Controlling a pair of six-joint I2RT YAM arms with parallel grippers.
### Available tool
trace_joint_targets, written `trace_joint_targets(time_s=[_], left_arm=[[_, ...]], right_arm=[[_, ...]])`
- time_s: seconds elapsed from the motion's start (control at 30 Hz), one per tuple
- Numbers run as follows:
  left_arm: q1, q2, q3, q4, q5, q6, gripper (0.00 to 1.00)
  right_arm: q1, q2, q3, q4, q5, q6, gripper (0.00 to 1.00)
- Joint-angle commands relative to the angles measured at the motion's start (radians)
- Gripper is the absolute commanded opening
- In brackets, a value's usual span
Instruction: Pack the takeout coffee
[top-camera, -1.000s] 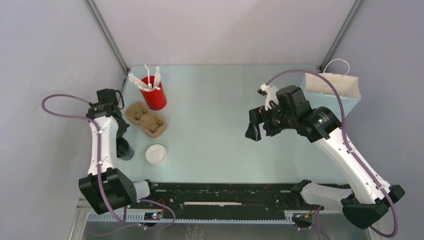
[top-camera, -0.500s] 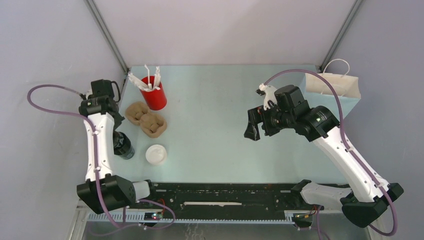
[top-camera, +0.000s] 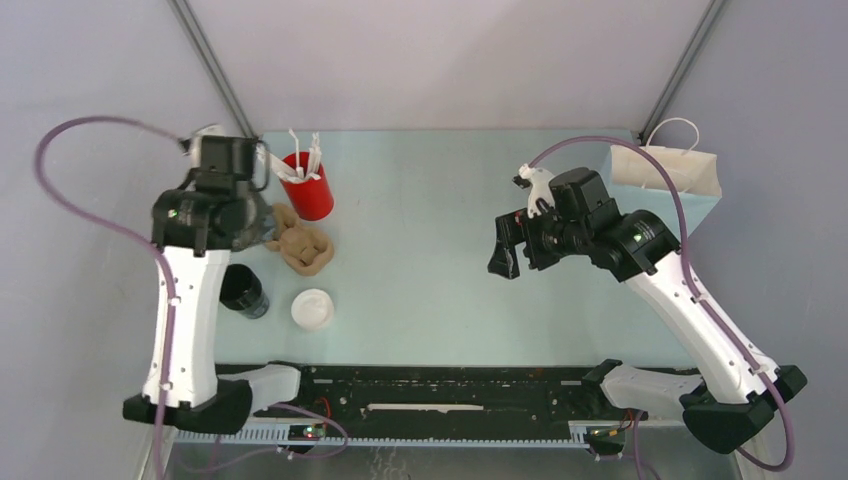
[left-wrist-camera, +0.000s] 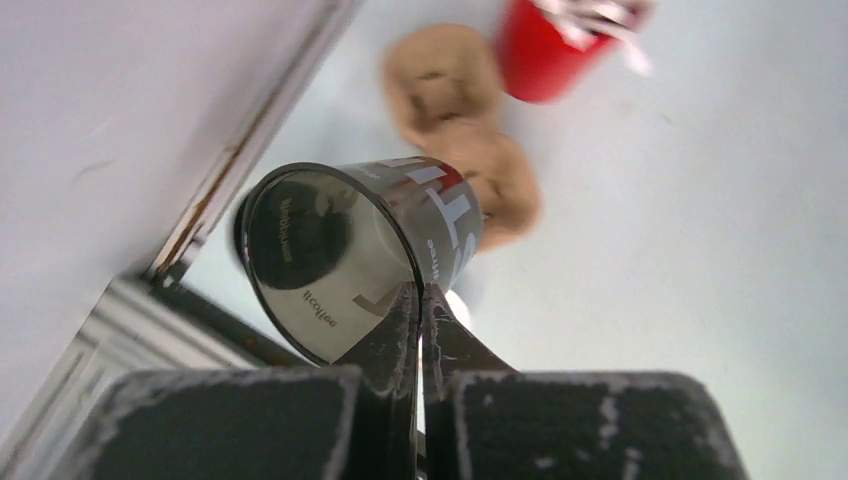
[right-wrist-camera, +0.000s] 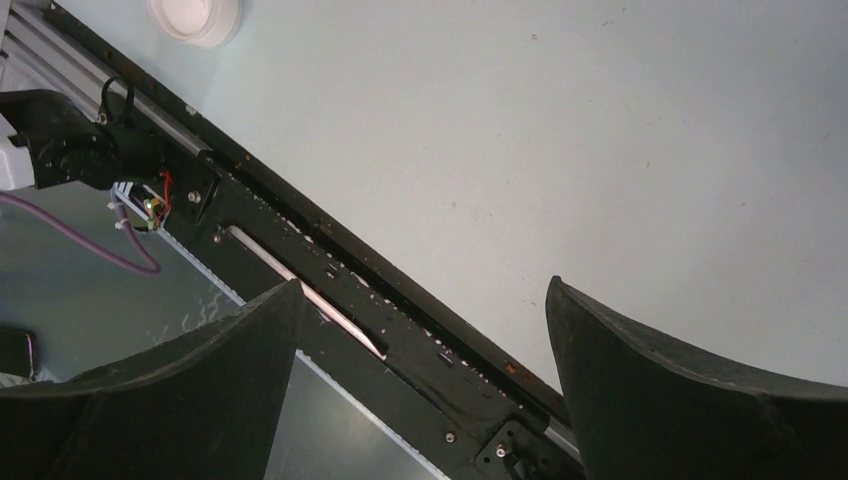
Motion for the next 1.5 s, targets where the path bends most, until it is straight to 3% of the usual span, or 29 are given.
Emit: trace_joint_targets(time_s=[0.0,0.17,0.27,0.5,0.9,1.1,1.27,1.47], left_arm=[[-0.282,0.124,-0.016,0.103,-0.032,-0.04,0.0],[-0.525,0.386,0.05,0.232,0.029,0.027,0.0],[-0.607,0.532,0.112,0.302,0.104,0.067,0.0],[-0.76,0.774,0.198,0.368,0.138,0.139,0.0],[-0.851,0.84,0.134,0.329,0.066,0.131,0.0],[-0.891,0.862,0.111,0.344,0.003,0.152,0.07],[-0.9,0.86,0.085,0.349,0.007,0.162,0.16],[-0.902,0.792,0.07,0.35,0.03,0.169,0.4]], right_arm=[[-0.048,-0.015,0.056,-0.001,0.016,0.049,1.0],[-0.152,-0.051,0.096,-0.049,-0.008,0.104,1.0],[-0.178,-0.081,0.124,-0.096,0.029,0.115,1.0],[-0.186,-0.154,0.183,-0.175,0.087,0.184,1.0],[-0.186,-0.272,0.139,-0.186,0.095,0.329,1.0],[-0.186,-0.305,0.124,-0.181,0.098,0.367,1.0],[-0.186,-0.322,0.105,-0.17,0.101,0.389,1.0],[-0.185,-0.324,0.096,-0.155,0.101,0.397,1.0]])
